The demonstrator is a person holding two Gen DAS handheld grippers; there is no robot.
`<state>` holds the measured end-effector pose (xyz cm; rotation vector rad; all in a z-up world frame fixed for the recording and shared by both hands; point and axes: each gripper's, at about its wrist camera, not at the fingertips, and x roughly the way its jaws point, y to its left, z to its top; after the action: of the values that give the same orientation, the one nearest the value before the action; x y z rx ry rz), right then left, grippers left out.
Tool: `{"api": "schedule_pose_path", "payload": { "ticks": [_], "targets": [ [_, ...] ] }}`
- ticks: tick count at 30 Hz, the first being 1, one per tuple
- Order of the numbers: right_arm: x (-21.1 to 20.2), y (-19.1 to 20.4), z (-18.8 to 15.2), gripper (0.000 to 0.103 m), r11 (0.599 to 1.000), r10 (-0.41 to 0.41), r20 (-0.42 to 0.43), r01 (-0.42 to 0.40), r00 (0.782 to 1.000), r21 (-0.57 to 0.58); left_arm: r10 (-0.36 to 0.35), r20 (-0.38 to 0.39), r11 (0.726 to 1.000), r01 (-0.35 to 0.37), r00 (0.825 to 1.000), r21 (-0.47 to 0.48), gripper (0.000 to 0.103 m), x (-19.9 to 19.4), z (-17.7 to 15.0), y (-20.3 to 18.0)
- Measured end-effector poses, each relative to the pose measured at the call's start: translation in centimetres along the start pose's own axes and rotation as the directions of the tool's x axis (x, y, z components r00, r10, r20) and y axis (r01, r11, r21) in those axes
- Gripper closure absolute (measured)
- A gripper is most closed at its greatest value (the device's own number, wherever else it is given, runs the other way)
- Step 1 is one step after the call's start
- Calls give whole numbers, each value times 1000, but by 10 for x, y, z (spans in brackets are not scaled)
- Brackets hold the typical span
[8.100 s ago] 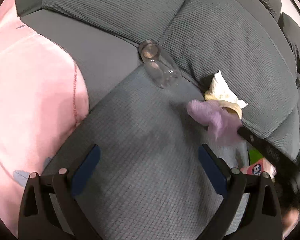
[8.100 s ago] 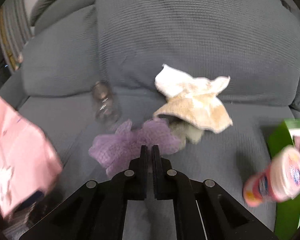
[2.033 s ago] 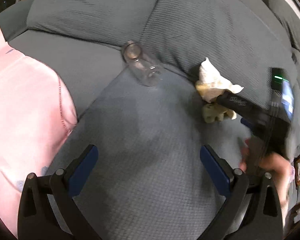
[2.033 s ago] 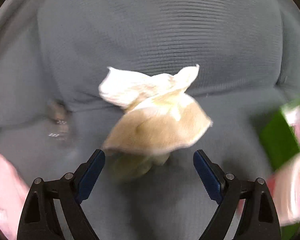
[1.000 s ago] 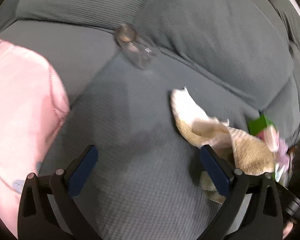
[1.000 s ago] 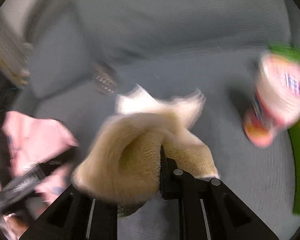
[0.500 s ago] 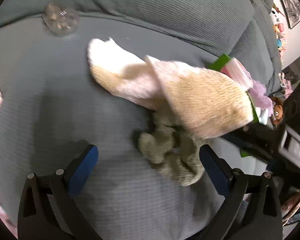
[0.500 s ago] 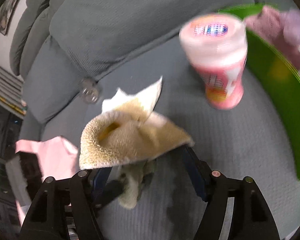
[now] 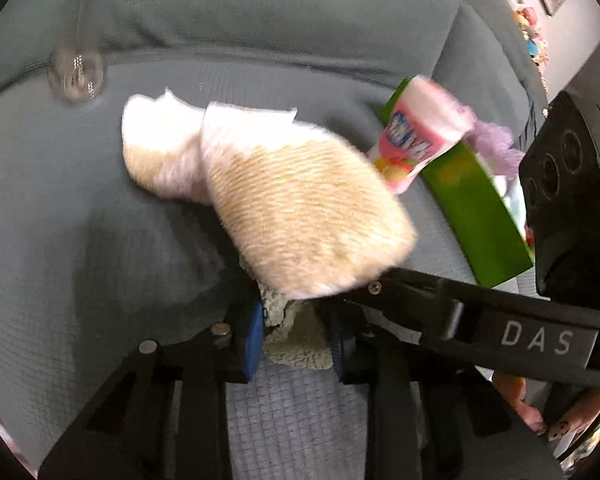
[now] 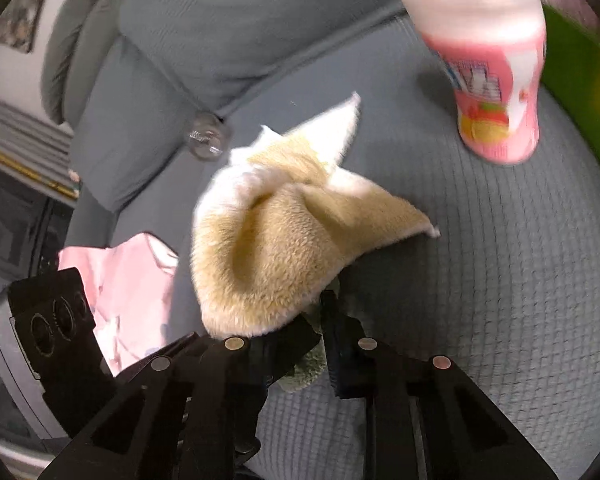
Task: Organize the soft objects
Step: 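Grasp the grey-green sock with the right gripper and carry it to the box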
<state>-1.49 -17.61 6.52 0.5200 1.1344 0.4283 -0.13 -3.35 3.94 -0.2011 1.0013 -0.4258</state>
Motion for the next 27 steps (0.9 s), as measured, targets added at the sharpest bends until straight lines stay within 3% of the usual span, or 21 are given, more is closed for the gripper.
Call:
{"api": "schedule_pose_path", "payload": {
  "ticks": [6, 10, 14, 21, 27],
  "targets": [
    [-39, 23, 2, 79, 994, 52, 88, -43, 995, -102, 33, 139, 995, -45, 990, 89, 79, -37, 2, -33],
    [-77, 33, -1, 79, 987, 84, 189, -56, 978, -151, 28, 230, 988, -61, 973, 139, 79, -62, 10, -60],
    [-118, 36, -2, 79, 980, 113, 298, -58, 948, -188, -3, 303, 976, -64, 953, 210, 79, -83, 13, -89],
    [-180, 13, 4, 79, 985, 105, 468, -29, 877, -168, -74, 338, 943, -43, 938, 329, 79, -80, 39, -140],
    [-214, -31, 15, 79, 997, 1, 576, 41, 817, -59, -132, 315, 911, -10, 940, 411, 79, -44, 57, -197]
  ]
}}
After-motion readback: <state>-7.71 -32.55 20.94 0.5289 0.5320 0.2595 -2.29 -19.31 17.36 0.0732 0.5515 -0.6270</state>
